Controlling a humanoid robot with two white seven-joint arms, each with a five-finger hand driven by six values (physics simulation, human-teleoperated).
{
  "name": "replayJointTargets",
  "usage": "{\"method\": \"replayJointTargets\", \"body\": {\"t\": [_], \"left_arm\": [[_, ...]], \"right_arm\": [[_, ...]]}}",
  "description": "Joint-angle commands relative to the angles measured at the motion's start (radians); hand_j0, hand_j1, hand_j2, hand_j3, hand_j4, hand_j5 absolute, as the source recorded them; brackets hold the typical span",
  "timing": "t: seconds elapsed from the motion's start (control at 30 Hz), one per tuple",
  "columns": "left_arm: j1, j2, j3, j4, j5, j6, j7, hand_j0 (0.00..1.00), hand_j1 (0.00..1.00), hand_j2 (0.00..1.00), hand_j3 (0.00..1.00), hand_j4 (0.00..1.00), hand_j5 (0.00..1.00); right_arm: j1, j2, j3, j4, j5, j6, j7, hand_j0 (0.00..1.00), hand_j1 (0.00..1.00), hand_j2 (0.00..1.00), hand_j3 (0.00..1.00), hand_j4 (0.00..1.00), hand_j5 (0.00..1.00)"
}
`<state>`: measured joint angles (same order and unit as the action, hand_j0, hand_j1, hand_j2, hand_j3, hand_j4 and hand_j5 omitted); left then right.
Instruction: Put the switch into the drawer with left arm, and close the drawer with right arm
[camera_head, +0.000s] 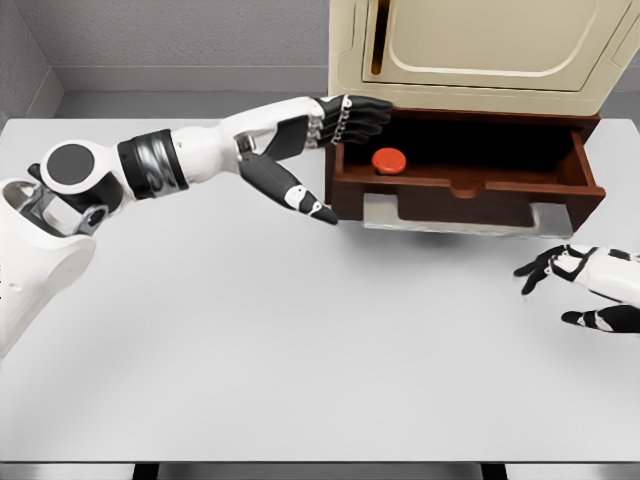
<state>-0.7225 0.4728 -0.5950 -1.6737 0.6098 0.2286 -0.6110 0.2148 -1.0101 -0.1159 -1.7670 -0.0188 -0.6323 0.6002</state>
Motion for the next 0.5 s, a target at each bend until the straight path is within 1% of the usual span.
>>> {"method": "replayJointTargets", "body": {"t": [0.0,0.03,0.1,0.27,0.47], "left_arm": [[-0.002,-0.009,-0.003,0.04,-0.03,0.005,0.0,1.0,1.0,1.0,1.0,1.0,1.0],[-0.006,-0.022,-0.005,0.049,-0.044,0.005,0.0,1.0,1.0,1.0,1.0,1.0,1.0],[-0.006,-0.026,-0.003,0.042,-0.051,0.005,0.0,1.0,1.0,1.0,1.0,1.0,1.0],[0.005,-0.025,0.0,-0.023,-0.051,0.005,0.0,1.0,1.0,1.0,1.0,1.0,1.0],[0.008,-0.025,-0.003,-0.024,-0.051,0.024,0.007,1.0,1.0,1.0,1.0,1.0,1.0]], "right_arm": [[0.0,0.005,0.009,0.011,-0.003,0.021,-0.04,0.8,0.8,0.8,0.8,0.8,0.8],[0.0,0.007,0.009,0.014,-0.003,0.021,-0.04,0.8,0.8,0.8,0.8,0.8,0.8],[0.0,0.005,0.009,0.015,-0.001,0.021,-0.039,0.81,0.81,0.81,0.81,0.81,0.81],[0.0,0.004,0.009,0.021,0.0,0.021,-0.037,0.81,0.81,0.81,0.81,0.81,0.81],[0.0,0.002,0.007,0.021,0.0,0.021,-0.037,0.81,0.81,0.81,0.81,0.81,0.81]]}}
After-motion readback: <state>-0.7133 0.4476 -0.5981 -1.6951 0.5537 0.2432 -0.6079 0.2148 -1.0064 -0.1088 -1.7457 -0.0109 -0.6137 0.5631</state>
